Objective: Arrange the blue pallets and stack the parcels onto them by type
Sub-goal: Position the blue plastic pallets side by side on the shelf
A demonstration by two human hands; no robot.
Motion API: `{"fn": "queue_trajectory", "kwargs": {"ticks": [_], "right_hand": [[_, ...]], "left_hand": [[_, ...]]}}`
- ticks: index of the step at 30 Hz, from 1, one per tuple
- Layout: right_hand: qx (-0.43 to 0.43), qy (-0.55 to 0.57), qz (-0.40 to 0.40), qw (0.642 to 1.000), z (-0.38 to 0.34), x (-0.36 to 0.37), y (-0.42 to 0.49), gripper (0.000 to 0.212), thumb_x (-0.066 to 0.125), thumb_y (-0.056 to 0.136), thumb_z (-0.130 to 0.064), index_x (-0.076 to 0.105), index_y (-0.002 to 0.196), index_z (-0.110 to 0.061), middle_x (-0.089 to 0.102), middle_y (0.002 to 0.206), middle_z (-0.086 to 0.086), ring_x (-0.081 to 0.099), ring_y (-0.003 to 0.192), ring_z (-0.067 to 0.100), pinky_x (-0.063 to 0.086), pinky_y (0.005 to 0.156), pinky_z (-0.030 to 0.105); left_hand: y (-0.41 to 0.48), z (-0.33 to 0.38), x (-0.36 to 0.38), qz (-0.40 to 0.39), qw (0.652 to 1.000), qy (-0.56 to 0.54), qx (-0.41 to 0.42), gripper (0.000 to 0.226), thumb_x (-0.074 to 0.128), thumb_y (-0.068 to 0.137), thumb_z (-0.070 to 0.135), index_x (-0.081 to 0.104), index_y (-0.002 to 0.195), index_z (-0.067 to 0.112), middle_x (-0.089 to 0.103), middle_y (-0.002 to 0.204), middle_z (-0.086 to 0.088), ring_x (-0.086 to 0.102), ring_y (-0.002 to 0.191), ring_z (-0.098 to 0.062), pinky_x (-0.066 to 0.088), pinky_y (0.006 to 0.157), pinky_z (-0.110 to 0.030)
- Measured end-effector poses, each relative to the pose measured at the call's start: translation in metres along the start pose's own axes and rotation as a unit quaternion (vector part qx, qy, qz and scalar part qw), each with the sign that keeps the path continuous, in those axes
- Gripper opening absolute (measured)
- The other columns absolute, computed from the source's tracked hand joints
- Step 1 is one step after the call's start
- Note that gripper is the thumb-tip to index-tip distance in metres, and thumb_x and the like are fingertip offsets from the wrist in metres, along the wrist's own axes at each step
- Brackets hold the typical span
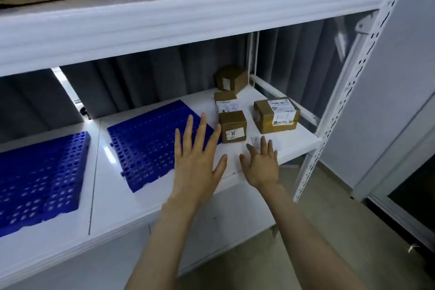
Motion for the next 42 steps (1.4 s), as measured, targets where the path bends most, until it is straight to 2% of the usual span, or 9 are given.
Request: {"fn": "queue_trajectory", "kwargs": {"ticks": [5,10,13,17,21,29,35,38,42], "right_hand": [[-0.018,-0.044,-0.07,0.996,0.015,0.026,0.032,0.055,0.028,0.099,-0.052,0.033,0.148,-0.026,0.005,0.162,0.011,0.0,0.149,0.032,0.001,0.119,0.049],[-0.032,-0.053,-0.032,0.998,0.021,0.024,0.043,0.056,0.037,0.099,-0.045,0.032,0.148,-0.017,0.025,0.158,0.007,0.019,0.147,0.025,0.008,0.119,0.048],[-0.029,0.009,0.011,0.999,0.019,0.018,0.045,0.051,0.046,0.097,-0.034,0.042,0.142,-0.01,0.046,0.147,0.009,0.041,0.137,0.025,0.023,0.118,0.043],[-0.023,0.042,0.076,0.996,0.019,0.001,0.049,0.034,0.051,0.096,-0.018,0.059,0.127,-0.006,0.066,0.119,0.015,0.064,0.105,0.03,0.049,0.094,0.036],[-0.001,0.055,0.101,0.993,0.025,-0.011,0.052,0.03,0.047,0.098,-0.011,0.063,0.123,-0.008,0.068,0.112,0.017,0.066,0.098,0.033,0.052,0.086,0.036],[0.024,0.122,0.122,0.985,0.032,-0.013,0.054,0.026,0.054,0.094,-0.009,0.067,0.117,-0.004,0.069,0.11,0.019,0.065,0.097,0.036,0.051,0.087,0.038],[0.024,0.203,0.237,0.95,0.03,-0.031,0.038,0.016,0.066,0.086,-0.003,0.072,0.099,0.005,0.07,0.098,0.023,0.066,0.086,0.039,0.052,0.077,0.035],[0.01,0.237,0.29,0.927,0.024,-0.043,0.027,0.009,0.073,0.08,-0.001,0.072,0.087,0.006,0.071,0.089,0.022,0.067,0.079,0.038,0.046,0.074,0.027],[-0.069,0.281,0.329,0.899,-0.004,-0.051,0.005,0.011,0.079,0.075,0.0,0.073,0.085,-0.001,0.073,0.093,0.015,0.069,0.086,0.028,0.048,0.082,0.024]], "left_hand": [[0.01,0.003,0.015,-0.005,1.0,-0.005,-0.017,0.06,0.031,0.094,0.05,0.034,0.146,0.021,0.019,0.159,-0.01,0.006,0.148,-0.032,0.009,0.118,-0.052],[0.015,0.0,0.025,-0.006,0.998,-0.029,-0.048,0.059,0.035,0.095,0.048,0.036,0.146,0.018,0.017,0.16,-0.01,0.002,0.149,-0.031,0.007,0.119,-0.05],[0.016,0.001,0.028,-0.007,0.996,-0.056,-0.065,0.058,0.037,0.095,0.046,0.038,0.145,0.017,0.016,0.16,-0.009,0.001,0.149,-0.029,0.005,0.118,-0.048],[0.016,0.001,0.034,-0.017,0.993,-0.081,-0.079,0.06,0.035,0.095,0.048,0.036,0.147,0.018,0.014,0.161,-0.006,-0.002,0.149,-0.025,0.003,0.118,-0.044],[0.013,-0.003,0.035,-0.02,0.992,-0.092,-0.089,0.059,0.038,0.096,0.047,0.035,0.147,0.018,0.012,0.161,-0.004,-0.005,0.149,-0.022,0.003,0.119,-0.042],[0.01,-0.015,0.033,-0.01,0.986,-0.127,-0.109,0.06,0.033,0.095,0.05,0.038,0.145,0.018,0.018,0.16,-0.002,0.0,0.149,-0.019,0.008,0.118,-0.039],[0.005,-0.018,0.034,-0.013,0.975,-0.178,-0.131,0.06,0.034,0.095,0.049,0.04,0.144,0.015,0.027,0.157,-0.003,0.006,0.148,-0.018,0.013,0.117,-0.036],[0.003,-0.017,0.038,-0.027,0.947,-0.264,-0.183,0.048,0.046,0.099,0.037,0.046,0.14,0.012,0.041,0.149,-0.003,0.024,0.142,-0.017,0.021,0.114,-0.028],[-0.001,-0.014,0.046,-0.038,0.843,-0.456,-0.282,0.023,0.049,0.099,0.025,0.063,0.116,0.02,0.064,0.116,0.008,0.056,0.103,-0.003,0.043,0.091,-0.014]]}}
Point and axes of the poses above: each hand's wrist, its own y-axis towards the middle knuckle, its own x-axis out of the palm, z = x × y, the point moved 8 cm from there along y, towards the middle knuckle
